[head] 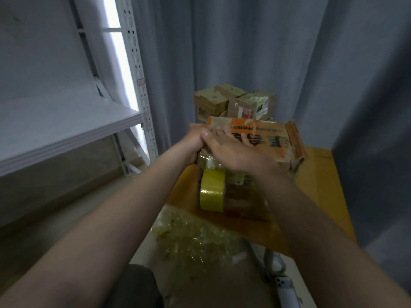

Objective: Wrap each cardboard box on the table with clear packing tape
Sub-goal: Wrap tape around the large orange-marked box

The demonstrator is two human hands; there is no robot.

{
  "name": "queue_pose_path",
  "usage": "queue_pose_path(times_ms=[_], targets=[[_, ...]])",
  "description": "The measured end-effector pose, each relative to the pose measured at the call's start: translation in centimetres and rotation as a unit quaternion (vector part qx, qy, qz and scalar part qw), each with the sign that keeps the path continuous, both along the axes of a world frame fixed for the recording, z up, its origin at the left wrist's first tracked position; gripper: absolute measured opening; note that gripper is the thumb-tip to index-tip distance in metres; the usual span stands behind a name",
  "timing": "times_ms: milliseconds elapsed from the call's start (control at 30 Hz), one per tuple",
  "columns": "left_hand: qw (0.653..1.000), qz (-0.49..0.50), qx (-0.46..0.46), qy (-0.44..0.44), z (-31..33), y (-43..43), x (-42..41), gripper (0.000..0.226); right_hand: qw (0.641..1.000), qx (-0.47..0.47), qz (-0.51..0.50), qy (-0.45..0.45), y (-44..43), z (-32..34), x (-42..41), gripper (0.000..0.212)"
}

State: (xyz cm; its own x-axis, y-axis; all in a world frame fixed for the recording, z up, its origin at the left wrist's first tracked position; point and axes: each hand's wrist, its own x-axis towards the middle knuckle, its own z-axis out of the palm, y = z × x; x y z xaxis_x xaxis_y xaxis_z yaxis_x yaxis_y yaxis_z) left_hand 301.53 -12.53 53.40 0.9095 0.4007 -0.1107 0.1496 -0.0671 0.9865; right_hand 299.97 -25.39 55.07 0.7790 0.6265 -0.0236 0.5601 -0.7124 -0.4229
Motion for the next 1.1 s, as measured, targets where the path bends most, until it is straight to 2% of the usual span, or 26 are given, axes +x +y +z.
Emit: queue_pose_path(times_ms=[133, 167, 233, 333, 400, 467, 500, 600, 633, 700, 833, 900, 967, 1033, 1100], targets=[[1.0, 0.016, -0.02, -0.008, 0.1, -0.4, -0.6, 0.019, 0.998, 0.023, 0.046, -0.03, -3.0, -1.5, -4.4, 0.055], [1.0, 0.01, -0.026, -0.011, 0.1, -0.5, -0.7, 0.021, 0.997, 0.06, 0.05, -0.026, -3.5, -2.2, -4.8, 0.051], [0.999, 0.003, -0.048, -0.021, -0.1, -0.5, -1.0, 0.025, 0.98, 0.193, 0.035, -0.028, -4.6, -3.4, -5.9, 0.043], [0.994, 0.006, -0.107, -0.034, -0.7, -0.2, -1.6, 0.034, 0.92, 0.359, -0.081, -0.138, -6.8, -5.2, -7.3, 0.024], [0.993, 0.014, -0.109, -0.044, -1.5, 0.2, -2.3, 0.042, 0.855, 0.442, -0.196, -0.187, -8.5, -6.5, -8.2, 0.016], [0.994, 0.028, -0.09, -0.064, -3.2, 0.4, -2.6, 0.053, 0.794, 0.503, -0.304, -0.156, -10.2, -7.6, -8.1, 0.021], [0.993, 0.036, -0.085, -0.075, -4.1, 0.5, -3.0, 0.059, 0.781, 0.504, -0.35, -0.12, -10.9, -8.4, -7.5, 0.023], [0.991, 0.002, -0.107, -0.085, -8.3, 0.9, -4.3, 0.077, 0.792, 0.467, -0.391, 0.04, -11.4, -10.4, -5.8, 0.018], [0.989, -0.03, -0.105, -0.101, -9.2, 0.7, -5.2, 0.074, 0.802, 0.455, -0.38, 0.076, -11.1, -10.7, -5.6, 0.017], [0.983, -0.089, -0.087, -0.137, -9.9, 0.7, -6.6, 0.063, 0.826, 0.425, -0.359, 0.089, -10.1, -11.1, -5.4, 0.029], [0.93, -0.239, -0.223, -0.166, -9.3, 2.1, -6.9, 0.087, 0.822, 0.422, -0.379, 0.06, -9.1, -9.9, -5.5, 0.021], [0.933, -0.263, -0.196, -0.149, -7.3, 2.6, -7.1, 0.088, 0.825, 0.412, -0.383, 0.062, -9.1, -8.8, -5.4, 0.024], [0.956, -0.24, -0.124, -0.117, -4.6, 2.5, -7.4, 0.08, 0.834, 0.397, -0.378, 0.063, -9.0, -7.4, -5.1, 0.039], [0.976, -0.21, -0.032, -0.042, -2.3, 2.6, -7.2, 0.06, 0.852, 0.368, -0.37, 0.037, -8.8, -6.6, -4.6, 0.056], [0.98, -0.188, 0.044, 0.058, -0.6, 3.0, -6.3, 0.03, 0.865, 0.341, -0.369, -0.012, -8.9, -6.0, -4.0, 0.078]])
